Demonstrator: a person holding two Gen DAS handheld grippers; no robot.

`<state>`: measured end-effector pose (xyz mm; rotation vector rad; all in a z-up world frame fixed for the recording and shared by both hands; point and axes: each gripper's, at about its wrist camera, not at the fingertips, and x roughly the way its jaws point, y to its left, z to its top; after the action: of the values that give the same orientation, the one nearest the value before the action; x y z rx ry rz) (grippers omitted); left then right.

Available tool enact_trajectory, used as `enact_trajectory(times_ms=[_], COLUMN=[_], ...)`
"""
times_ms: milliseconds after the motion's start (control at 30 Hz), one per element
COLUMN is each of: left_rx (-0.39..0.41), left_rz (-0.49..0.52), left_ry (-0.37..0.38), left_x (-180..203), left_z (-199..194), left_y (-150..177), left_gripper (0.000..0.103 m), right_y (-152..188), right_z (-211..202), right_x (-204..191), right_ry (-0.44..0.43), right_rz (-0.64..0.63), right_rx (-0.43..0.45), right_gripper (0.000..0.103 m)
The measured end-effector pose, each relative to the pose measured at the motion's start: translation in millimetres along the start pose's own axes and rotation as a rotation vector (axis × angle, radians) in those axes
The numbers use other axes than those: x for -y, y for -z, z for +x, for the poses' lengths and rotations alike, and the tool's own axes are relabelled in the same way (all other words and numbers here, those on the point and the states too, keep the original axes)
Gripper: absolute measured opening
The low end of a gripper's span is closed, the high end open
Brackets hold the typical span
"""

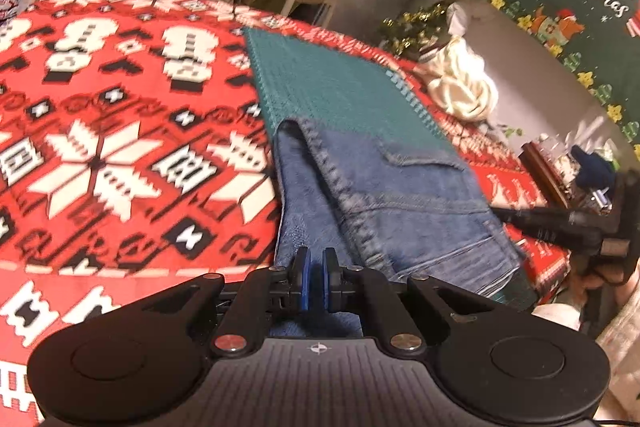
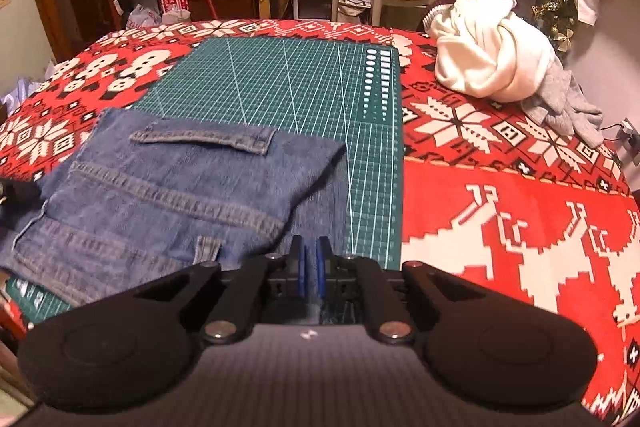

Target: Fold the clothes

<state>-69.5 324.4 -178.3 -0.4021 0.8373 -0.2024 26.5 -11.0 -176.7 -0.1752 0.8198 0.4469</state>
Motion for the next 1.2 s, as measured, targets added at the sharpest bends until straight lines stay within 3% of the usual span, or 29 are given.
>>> enact_trajectory(times_ms=[200, 433, 533, 633, 733, 933, 1033, 1200], left_rx=[0.0, -0.003, -0.006, -0.015, -0.023, -0.021, -0.018, -0.016], left_rz=[-0.003, 0.011, 0.04, 0.095, 0.125, 0.149, 0.133, 0.122], left_ry=[-0.009, -0.003, -0.016, -0.035, -0.047, -0.07, -0.08, -0.093], left_x=[-5, -7, -3, 3, 5, 9, 7, 2], left_z=[3, 2, -2, -4, -7, -25, -37, -57], left_y=[3, 4, 5, 8, 9, 14, 16, 22], left_gripper=[0.005, 0.004, 0.004, 0.004, 0.004, 0.004, 0.004, 0.01], right_y=[-23, 7, 18, 25, 32, 43, 50, 56], right_z=[23, -4, -27, -40, -40, -61, -70, -70], right_x=[7, 17, 19, 9, -1, 23, 37, 25], right_ry=[0.012, 0.01, -0.004, -0.068, -0.06, -0.04, -0.062, -0.089], right_rz=[0.023, 0.008, 0.032, 0.049, 0.017, 0.134, 0.189, 0.12], right_rx=[0.0, -0.039, -0.006, 0.007, -0.011, -0.006, 0.015, -0.008], right_gripper=[0.006, 0.007, 0.007, 0.007, 0.007, 0.008, 0.013, 0.025])
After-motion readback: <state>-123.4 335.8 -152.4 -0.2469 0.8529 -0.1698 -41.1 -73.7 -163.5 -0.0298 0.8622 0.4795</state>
